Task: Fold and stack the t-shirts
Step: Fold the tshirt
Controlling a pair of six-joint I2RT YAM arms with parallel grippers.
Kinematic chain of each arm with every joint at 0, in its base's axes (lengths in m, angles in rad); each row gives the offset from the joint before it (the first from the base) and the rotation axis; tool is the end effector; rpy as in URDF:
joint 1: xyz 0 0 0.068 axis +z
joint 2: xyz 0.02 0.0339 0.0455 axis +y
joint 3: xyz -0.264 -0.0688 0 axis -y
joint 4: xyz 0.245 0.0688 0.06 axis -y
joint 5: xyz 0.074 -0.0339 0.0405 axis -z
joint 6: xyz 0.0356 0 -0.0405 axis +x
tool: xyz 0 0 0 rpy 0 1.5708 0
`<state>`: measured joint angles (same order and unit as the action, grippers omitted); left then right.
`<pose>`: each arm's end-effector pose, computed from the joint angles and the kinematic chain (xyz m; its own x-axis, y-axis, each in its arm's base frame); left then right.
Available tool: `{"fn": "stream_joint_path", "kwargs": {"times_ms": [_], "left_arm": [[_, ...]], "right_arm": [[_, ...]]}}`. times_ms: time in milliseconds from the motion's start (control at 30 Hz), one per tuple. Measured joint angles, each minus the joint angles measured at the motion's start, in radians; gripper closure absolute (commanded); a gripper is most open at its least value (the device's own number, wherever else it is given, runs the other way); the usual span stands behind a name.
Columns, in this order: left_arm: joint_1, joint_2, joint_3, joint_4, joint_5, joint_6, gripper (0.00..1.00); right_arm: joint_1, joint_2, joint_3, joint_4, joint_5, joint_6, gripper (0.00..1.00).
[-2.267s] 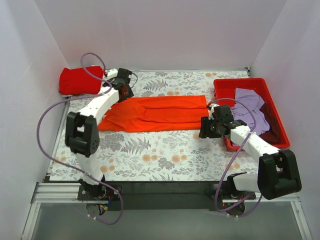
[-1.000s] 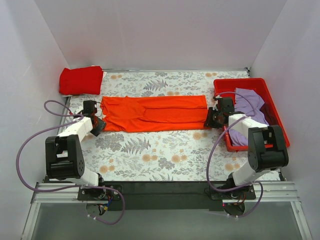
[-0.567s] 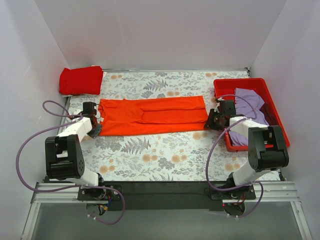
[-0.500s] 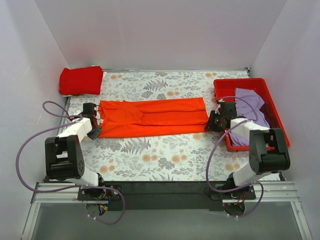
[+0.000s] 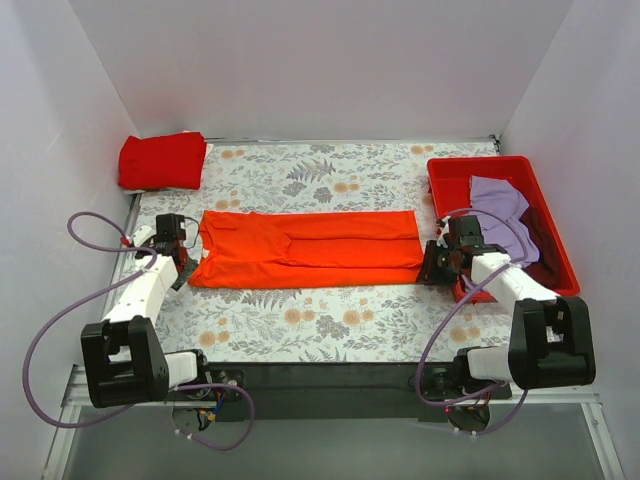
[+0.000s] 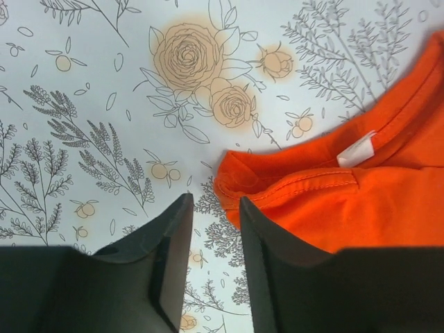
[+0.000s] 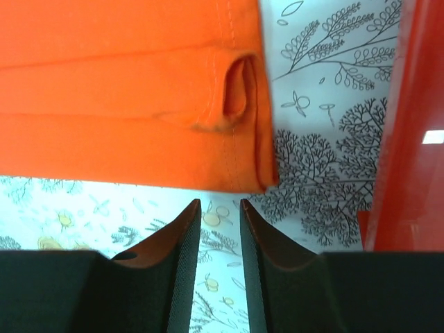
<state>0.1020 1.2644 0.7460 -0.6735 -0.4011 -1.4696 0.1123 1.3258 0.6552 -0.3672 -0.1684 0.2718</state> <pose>0.2198 0.0365 0.1967 0.1428 -0.9061 -0.3982 -0.9435 -0.0031 -0.3314 0.2384 0.0329 0.1704 -0.8768 0.1675 -0.4507 0.0418 0.9604 0.2755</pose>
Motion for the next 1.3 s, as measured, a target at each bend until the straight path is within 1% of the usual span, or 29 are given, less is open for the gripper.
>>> {"fn": "stream_joint_path", "kwargs": {"times_ms": [67, 167, 200, 233, 300, 400, 433, 467, 533, 600, 667, 800, 967, 1133, 1300], "left_arm": [[0.000, -0.031, -0.002, 0.000, 0.002, 0.014, 0.62], [0.000, -0.090, -0.003, 0.004, 0.010, 0.029, 0.48], [0.000, -0.115, -0.003, 0.005, 0.019, 0.037, 0.47], [0.000, -0.135, -0.003, 0.008, 0.030, 0.043, 0.41], [-0.008, -0.169, -0.003, 0.012, 0.054, 0.057, 0.40], [-0.042, -0.222, -0.003, 0.024, 0.102, 0.068, 0.37], [-0.067, -0.244, -0.003, 0.031, 0.117, 0.071, 0.34], [-0.103, -0.268, -0.005, 0.042, 0.126, 0.076, 0.34], [-0.187, -0.310, -0.012, 0.071, 0.137, 0.086, 0.34], [-0.254, -0.333, -0.020, 0.095, 0.156, 0.105, 0.34], [-0.289, -0.333, -0.026, 0.123, 0.176, 0.130, 0.34], [-0.325, -0.283, -0.032, 0.161, 0.211, 0.178, 0.34], [-0.419, -0.198, -0.032, 0.228, 0.267, 0.222, 0.35], [-0.503, -0.106, -0.031, 0.283, 0.294, 0.253, 0.36], [-0.532, -0.043, -0.031, 0.314, 0.294, 0.274, 0.37]], "right_arm": [[0.000, -0.024, 0.009, -0.031, -0.011, -0.011, 0.60], [0.008, -0.053, 0.037, -0.055, -0.026, -0.022, 0.57], [0.017, -0.063, 0.053, -0.061, -0.029, -0.029, 0.55], [0.032, -0.071, 0.071, -0.063, -0.029, -0.037, 0.53], [0.082, -0.079, 0.110, -0.062, -0.027, -0.055, 0.53], [0.192, -0.074, 0.157, -0.034, -0.022, -0.084, 0.47], [0.238, -0.067, 0.169, -0.019, -0.018, -0.095, 0.41], [0.283, -0.055, 0.182, -0.005, -0.014, -0.105, 0.37], [0.370, -0.013, 0.213, 0.013, 0.002, -0.135, 0.34], [0.445, 0.058, 0.259, 0.033, 0.022, -0.166, 0.33], [0.513, 0.138, 0.315, 0.042, 0.053, -0.196, 0.33], [0.603, 0.272, 0.409, 0.058, 0.126, -0.259, 0.33], [0.665, 0.393, 0.500, 0.060, 0.205, -0.326, 0.33], [0.682, 0.474, 0.553, 0.060, 0.249, -0.371, 0.34], [0.690, 0.526, 0.579, 0.055, 0.270, -0.399, 0.34]]}}
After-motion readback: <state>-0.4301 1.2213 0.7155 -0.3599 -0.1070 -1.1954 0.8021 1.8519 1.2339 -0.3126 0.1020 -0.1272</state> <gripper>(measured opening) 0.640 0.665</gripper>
